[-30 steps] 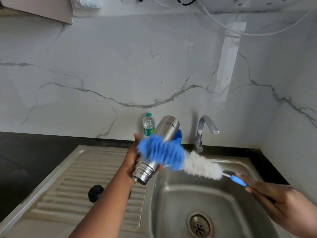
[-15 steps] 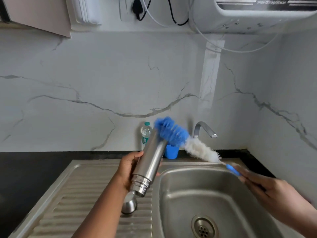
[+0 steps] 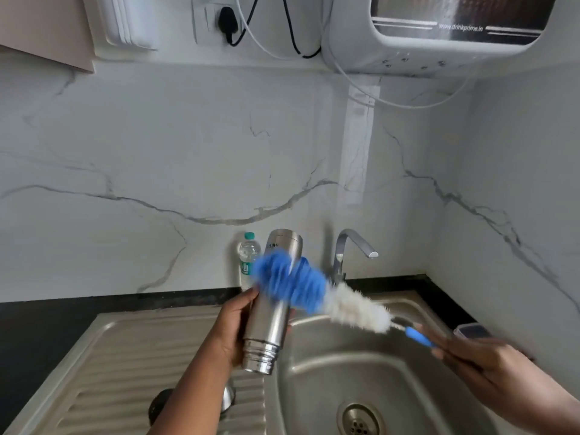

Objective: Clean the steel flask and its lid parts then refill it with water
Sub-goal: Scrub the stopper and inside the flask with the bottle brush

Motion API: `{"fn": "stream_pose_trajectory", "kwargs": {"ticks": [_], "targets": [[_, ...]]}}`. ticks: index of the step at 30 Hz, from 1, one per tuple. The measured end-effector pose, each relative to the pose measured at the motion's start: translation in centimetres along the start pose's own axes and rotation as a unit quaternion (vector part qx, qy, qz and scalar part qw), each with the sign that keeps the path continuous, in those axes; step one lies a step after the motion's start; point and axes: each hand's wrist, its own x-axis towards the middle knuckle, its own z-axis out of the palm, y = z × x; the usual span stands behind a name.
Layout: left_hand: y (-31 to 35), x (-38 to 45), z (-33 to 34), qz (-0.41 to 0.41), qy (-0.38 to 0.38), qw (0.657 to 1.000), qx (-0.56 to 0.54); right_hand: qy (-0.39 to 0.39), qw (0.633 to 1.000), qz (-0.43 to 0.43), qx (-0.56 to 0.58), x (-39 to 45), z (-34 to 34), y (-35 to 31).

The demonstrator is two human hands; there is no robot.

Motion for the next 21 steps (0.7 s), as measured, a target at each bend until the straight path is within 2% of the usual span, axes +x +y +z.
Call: {"fn": "stream_pose_trajectory", "kwargs": {"ticks": [3, 4, 8, 10, 14, 16, 19, 21], "targets": [[0.0, 0.4, 0.6, 0.001, 0.036, 0.999, 0.003, -0.017, 1.000, -0.002, -0.009, -0.9, 0.2, 1.7], [0.0, 0.5, 0.7, -0.009, 0.022, 1.000, 0.001, -0.016, 1.000, 0.007, -0.007, -0.8, 0.3, 3.0], [-0.2, 1.4, 1.0, -0.031, -0.008, 0.999, -0.013, 0.086, 0.991, 0.098, 0.024, 0.7, 1.3, 7.0], [-0.6, 1.9, 1.0, -0.030, -0.027, 0.999, -0.014, 0.078, 0.990, 0.109, 0.031, 1.0, 1.2, 7.7], [-0.4, 2.3, 2.2, 0.007, -0.038, 0.999, -0.027, -0.017, 0.998, 0.034, 0.059, -0.1, 0.5, 8.5], [-0.1, 2.6, 3.0, 0.024, -0.022, 0.999, -0.021, -0.067, 0.997, 0.003, 0.032, -0.3, 0.2, 10.4], [-0.5, 3.1, 4.2, 0.032, -0.012, 0.999, -0.001, -0.041, 0.998, -0.038, 0.000, 1.2, -0.8, 12.9], [-1.3, 3.6, 4.8, 0.022, -0.007, 1.000, -0.010, -0.011, 0.998, -0.038, 0.042, 2.5, -1.7, 13.0]]}}
